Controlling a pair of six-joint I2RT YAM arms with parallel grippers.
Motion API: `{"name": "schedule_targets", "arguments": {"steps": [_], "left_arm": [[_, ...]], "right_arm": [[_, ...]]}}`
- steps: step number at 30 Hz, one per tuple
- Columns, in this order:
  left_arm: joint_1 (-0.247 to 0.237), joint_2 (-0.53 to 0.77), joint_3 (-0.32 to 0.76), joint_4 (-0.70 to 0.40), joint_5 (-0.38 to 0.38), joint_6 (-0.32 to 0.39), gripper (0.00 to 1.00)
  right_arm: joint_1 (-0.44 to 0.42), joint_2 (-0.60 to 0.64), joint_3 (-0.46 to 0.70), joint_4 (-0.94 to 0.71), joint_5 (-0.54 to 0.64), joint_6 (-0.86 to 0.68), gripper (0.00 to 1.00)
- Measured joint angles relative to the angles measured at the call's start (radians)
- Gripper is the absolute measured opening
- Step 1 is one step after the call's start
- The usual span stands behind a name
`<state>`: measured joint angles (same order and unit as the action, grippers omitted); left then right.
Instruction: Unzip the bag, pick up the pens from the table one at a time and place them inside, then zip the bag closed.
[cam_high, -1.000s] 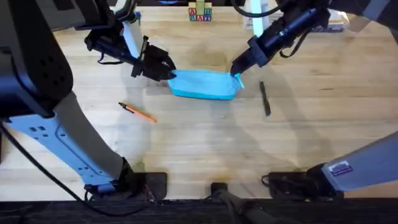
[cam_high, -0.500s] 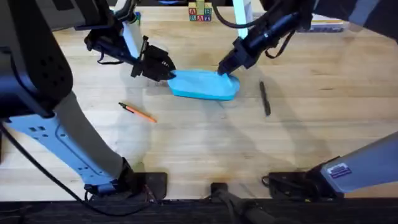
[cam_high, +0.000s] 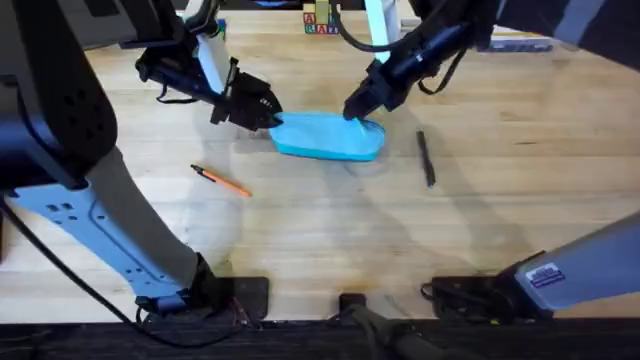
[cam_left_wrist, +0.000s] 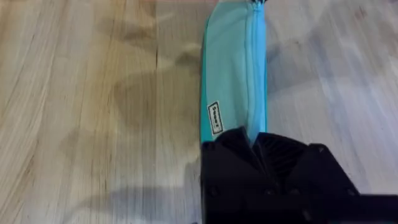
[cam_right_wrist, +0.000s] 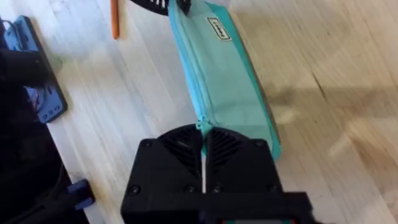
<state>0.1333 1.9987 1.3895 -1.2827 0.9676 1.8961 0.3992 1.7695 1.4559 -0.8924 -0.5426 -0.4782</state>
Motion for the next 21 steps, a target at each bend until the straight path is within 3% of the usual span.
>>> {"name": "schedule_targets", "arguments": {"steps": [21], "left_arm": [[0.016,0.0,0.001,0.0,-0.011,0.0,0.042]], "right_arm": [[0.101,0.0,0.0,0.126,0.028,0.0,0.033]]}}
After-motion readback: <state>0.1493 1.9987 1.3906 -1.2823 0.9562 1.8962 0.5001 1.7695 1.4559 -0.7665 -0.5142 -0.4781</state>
